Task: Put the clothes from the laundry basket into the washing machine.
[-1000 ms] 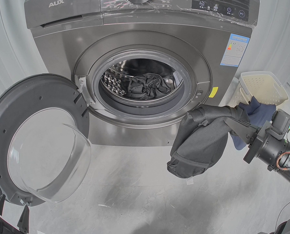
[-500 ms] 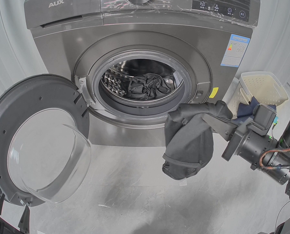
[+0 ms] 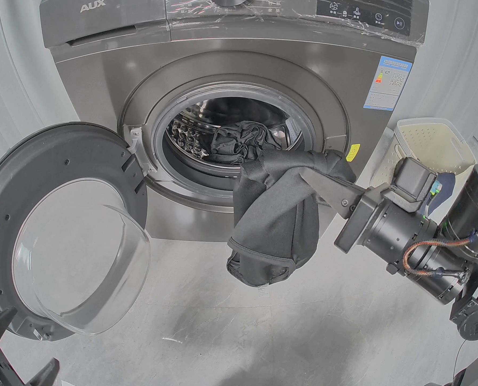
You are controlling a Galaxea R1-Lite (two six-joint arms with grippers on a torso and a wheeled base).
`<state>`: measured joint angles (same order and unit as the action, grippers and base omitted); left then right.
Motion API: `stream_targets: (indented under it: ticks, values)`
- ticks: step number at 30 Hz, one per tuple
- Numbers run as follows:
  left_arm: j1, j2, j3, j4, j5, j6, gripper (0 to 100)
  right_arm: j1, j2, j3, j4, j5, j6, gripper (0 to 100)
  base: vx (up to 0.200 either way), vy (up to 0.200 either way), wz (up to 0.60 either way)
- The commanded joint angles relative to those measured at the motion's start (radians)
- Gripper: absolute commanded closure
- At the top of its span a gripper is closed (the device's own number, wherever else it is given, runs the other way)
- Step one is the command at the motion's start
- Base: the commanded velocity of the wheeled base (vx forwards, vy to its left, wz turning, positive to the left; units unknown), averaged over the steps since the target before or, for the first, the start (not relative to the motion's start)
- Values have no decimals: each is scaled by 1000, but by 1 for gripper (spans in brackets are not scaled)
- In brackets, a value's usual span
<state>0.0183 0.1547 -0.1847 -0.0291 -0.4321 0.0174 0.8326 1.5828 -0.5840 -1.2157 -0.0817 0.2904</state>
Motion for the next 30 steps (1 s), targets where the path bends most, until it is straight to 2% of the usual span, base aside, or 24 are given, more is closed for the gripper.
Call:
stream_targets:
  ticks: [1,2,3,5,9,10,11,12,14,16,22,30]
  values:
    - [2,270,-25,-55,-154,30,0,28,59,-48,-42,2,12,100,0,0,0]
    - [2,270,-25,-55,-154,30,0,28,59,-48,-42,2,12,100,0,0,0]
    - [-9,410,-30,-138,-217,65,0,33,66,-63,-47,2,13,100,0,0,0]
    - [-35,503,-39,-192,-237,76,0,33,66,-63,-68,2,13,100,0,0,0]
    - [-164,657,-71,-264,-217,70,0,31,71,-53,-93,0,15,100,0,0,0]
    - [-164,657,-71,-264,-217,70,0,31,71,-53,-93,0,15,100,0,0,0]
    - [-232,752,-88,-307,-177,67,0,33,71,-53,-93,0,13,100,0,0,0]
    - [-232,752,-88,-307,-177,67,0,33,71,-53,-93,0,13,100,0,0,0]
    - [-310,872,-99,-385,-122,56,0,33,69,-51,-93,-3,15,100,0,0,0]
    - [-357,970,-105,-472,-88,42,0,33,69,-48,-93,-6,15,100,0,0,0]
    - [-445,1188,-141,-667,-60,26,0,33,68,-49,-93,-9,13,100,0,0,0]
    - [-495,1362,-206,-706,-65,26,0,34,68,-48,-93,-10,13,100,0,0,0]
